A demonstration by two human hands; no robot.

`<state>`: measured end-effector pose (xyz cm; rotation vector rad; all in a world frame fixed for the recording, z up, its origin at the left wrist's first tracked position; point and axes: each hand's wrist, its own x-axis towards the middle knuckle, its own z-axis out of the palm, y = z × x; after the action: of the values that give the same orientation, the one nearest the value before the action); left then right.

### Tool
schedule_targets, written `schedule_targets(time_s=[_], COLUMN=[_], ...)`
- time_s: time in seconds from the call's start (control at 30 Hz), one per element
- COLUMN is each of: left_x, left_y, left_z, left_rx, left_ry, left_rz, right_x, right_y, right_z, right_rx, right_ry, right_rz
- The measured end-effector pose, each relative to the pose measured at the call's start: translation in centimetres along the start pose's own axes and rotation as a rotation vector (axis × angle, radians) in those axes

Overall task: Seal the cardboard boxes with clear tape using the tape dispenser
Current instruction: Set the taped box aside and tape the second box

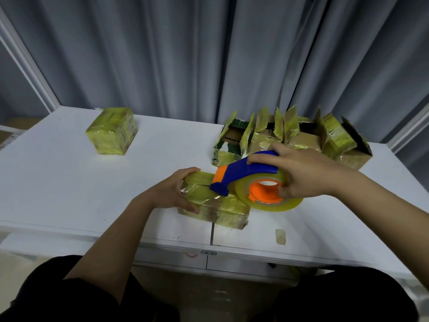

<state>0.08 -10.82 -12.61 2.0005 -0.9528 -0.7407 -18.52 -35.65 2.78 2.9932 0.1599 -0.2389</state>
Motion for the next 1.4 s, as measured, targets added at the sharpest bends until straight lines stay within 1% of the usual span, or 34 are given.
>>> schedule_targets(time_s=[0.1, 0.2, 0.3, 0.37, 0.43, 0.5, 0.57, 0.7, 0.77, 0.8, 0.83, 0.87, 1.0, 1.13, 1.27, 1.4], left_x=[0.2, 0.2, 0.2, 0.3, 0.9, 1.5, 2.0, 2.0, 1.9, 1.8, 1.8, 1.9, 2.1, 1.8, 1.4, 1.2], left_y=[0.2, 0.7, 1.8, 2.6, 3.1, 3.4, 3.6, 3.9, 3.7, 3.5, 3.4, 3.3, 3.3, 3.4, 3.2, 2.8], left_z=[0.0, 0.0, -0.2, -0.4, -0.4, -0.1, 0.5, 0.9, 0.9, 0.9, 0.9, 0.9, 0.9, 1.0, 0.8, 0.6], left_rx=[0.057, 0.079, 0.133, 0.27, 0.505, 0.675, 0.746, 0.706, 0.703, 0.711, 0.721, 0.728, 0.752, 0.714, 0.649, 0.634], left_ry=[0.002, -0.016, -0.027, 0.0, 0.031, 0.018, -0.016, -0.03, -0.043, -0.046, -0.043, -0.04, -0.023, -0.017, -0.013, -0.028], left_rz=[-0.004, -0.023, -0.041, -0.008, 0.034, -0.01, -0.079, -0.127, -0.112, -0.103, -0.089, -0.082, -0.069, -0.069, -0.067, -0.087], right_x=[-0.4, -0.2, 0.2, 0.9, 1.6, 2.3, 3.0, 4.8, 5.1, 5.1, 4.9, 4.8, 4.9, 5.3, 4.2, 3.3], right_y=[-0.2, -1.1, -1.8, -2.4, -3.0, -3.5, -4.0, -5.0, -4.8, -4.5, -4.2, -4.0, -4.4, -5.2, -4.2, -3.8], right_z=[0.5, 0.4, -0.2, -0.7, -1.3, -2.0, -2.7, -4.0, -4.0, -3.8, -3.6, -3.5, -3.2, -2.7, -2.8, -2.4], right_rx=[-0.056, 0.013, 0.09, 0.098, 0.047, -0.013, -0.049, -0.125, 0.013, 0.101, 0.148, 0.142, -0.033, -0.236, -0.221, -0.278], right_ry=[0.015, 0.029, 0.013, -0.001, -0.024, -0.081, -0.167, -0.331, -0.44, -0.467, -0.461, -0.44, -0.368, -0.305, -0.316, -0.282], right_rz=[0.002, 0.013, 0.064, 0.078, 0.065, 0.059, 0.071, 0.075, 0.112, 0.137, 0.145, 0.135, 0.094, 0.044, 0.065, 0.073])
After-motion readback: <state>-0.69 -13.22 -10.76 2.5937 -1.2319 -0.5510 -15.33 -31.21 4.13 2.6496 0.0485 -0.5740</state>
